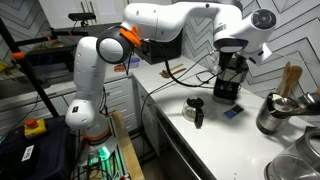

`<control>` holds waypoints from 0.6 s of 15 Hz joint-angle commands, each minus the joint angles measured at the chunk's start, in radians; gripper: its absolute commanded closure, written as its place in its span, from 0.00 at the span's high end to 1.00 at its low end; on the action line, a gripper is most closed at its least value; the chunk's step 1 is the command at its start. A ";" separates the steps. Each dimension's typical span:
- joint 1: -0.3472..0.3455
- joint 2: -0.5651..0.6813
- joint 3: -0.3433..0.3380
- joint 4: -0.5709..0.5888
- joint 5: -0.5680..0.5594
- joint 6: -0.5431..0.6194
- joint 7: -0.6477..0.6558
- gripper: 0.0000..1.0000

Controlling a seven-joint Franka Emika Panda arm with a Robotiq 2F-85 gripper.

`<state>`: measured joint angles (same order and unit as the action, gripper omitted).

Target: Open the top lid of the coffee marker

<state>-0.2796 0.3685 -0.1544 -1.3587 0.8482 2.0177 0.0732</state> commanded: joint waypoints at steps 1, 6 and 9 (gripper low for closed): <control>-0.015 0.013 0.012 0.017 0.027 -0.003 0.027 1.00; 0.000 0.014 0.013 0.058 -0.005 -0.016 0.057 1.00; 0.011 0.023 0.023 0.096 -0.017 -0.021 0.071 1.00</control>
<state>-0.2724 0.3694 -0.1430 -1.3167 0.8502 2.0170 0.1065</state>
